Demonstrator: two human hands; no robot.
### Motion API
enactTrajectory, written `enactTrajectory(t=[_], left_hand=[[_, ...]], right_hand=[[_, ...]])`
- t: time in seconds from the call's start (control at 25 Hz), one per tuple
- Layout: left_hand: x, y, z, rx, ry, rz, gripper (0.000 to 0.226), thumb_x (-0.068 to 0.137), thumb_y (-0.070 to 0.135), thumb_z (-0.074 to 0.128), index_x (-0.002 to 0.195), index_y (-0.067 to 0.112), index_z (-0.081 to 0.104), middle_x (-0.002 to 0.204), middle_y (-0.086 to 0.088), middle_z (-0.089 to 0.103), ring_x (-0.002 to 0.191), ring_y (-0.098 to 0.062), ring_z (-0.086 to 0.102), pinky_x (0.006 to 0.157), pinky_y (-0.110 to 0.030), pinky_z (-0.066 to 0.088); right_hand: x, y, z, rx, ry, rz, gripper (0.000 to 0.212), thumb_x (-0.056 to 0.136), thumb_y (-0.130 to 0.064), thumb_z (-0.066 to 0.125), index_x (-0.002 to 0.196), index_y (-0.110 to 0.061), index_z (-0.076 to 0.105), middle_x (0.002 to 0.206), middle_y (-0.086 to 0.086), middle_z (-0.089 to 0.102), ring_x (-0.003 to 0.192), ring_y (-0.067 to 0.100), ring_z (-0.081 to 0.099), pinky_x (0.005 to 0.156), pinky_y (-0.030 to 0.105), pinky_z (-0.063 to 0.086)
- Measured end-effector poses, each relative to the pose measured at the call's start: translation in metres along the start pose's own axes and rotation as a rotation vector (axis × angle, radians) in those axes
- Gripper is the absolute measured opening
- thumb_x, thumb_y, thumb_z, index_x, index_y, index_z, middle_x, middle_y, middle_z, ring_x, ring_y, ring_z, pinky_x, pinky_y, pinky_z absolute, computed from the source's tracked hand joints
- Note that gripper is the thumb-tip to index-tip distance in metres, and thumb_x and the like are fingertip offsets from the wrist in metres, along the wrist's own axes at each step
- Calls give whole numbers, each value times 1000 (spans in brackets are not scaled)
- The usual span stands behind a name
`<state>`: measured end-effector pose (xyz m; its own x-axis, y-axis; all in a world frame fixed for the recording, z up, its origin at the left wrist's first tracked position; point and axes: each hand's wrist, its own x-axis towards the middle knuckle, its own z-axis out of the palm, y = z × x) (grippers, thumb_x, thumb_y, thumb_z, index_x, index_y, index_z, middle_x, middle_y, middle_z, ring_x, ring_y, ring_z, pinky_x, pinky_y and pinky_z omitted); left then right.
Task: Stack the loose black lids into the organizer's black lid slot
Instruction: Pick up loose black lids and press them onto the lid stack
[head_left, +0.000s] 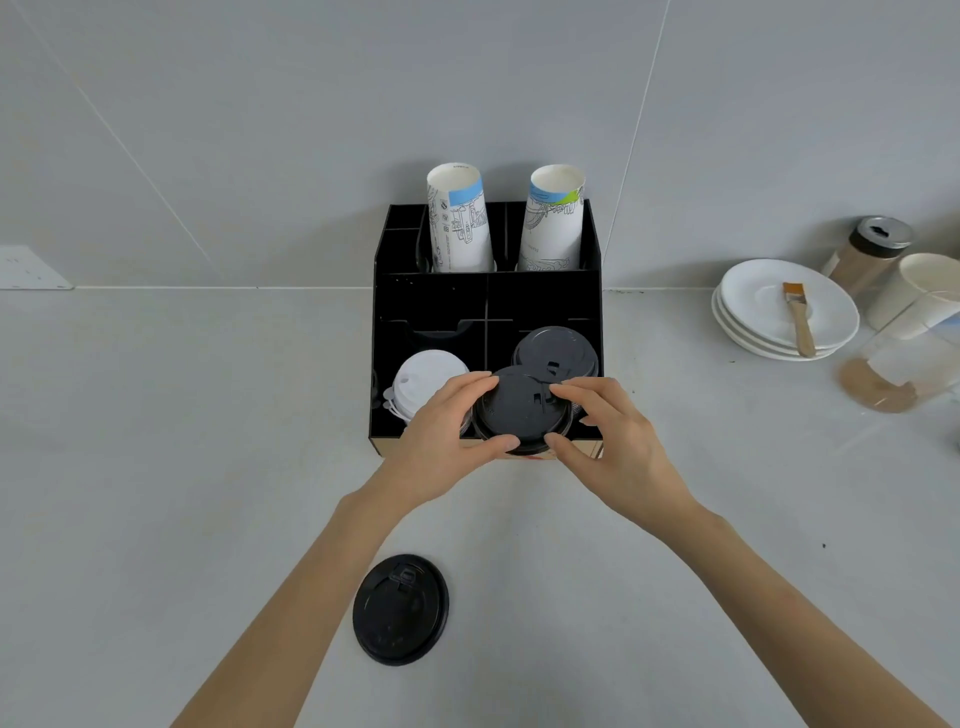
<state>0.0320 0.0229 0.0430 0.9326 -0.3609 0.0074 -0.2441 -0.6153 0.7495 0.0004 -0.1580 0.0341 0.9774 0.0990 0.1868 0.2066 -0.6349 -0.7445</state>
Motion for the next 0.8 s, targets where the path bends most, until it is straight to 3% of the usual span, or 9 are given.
enactTrajectory(t=[0.24,0.44,0.64,0.8], left_hand=[[39,9,-6,70,-76,66,61,78,26,65,131,16,36,144,1,36,130,-12,34,103,-20,25],[68,9,-10,62,-163,103,62,78,25,65,132,19,36,146,1,34,133,-13,32,111,-33,29],[92,7,-14,35,-239,113,61,79,23,64,132,20,36,146,3,34,132,-9,32,111,-28,27],[104,3,-13,80,-275,138,61,80,25,63,133,21,34,147,4,33,133,-6,28,109,-21,22]], right_hand=[[18,9,-11,-8,61,82,46,82,-16,62,125,-16,45,117,0,45,103,8,43,91,15,32],[38,21,-22,-61,36,65,46,80,-18,64,122,-13,48,132,4,47,113,20,44,90,24,36],[54,31,-32,-46,-21,66,50,80,-23,64,125,-20,44,138,-3,43,125,14,36,99,22,27],[60,37,-30,-14,-20,91,49,79,-22,65,125,-19,45,139,-2,42,126,14,40,102,22,27]])
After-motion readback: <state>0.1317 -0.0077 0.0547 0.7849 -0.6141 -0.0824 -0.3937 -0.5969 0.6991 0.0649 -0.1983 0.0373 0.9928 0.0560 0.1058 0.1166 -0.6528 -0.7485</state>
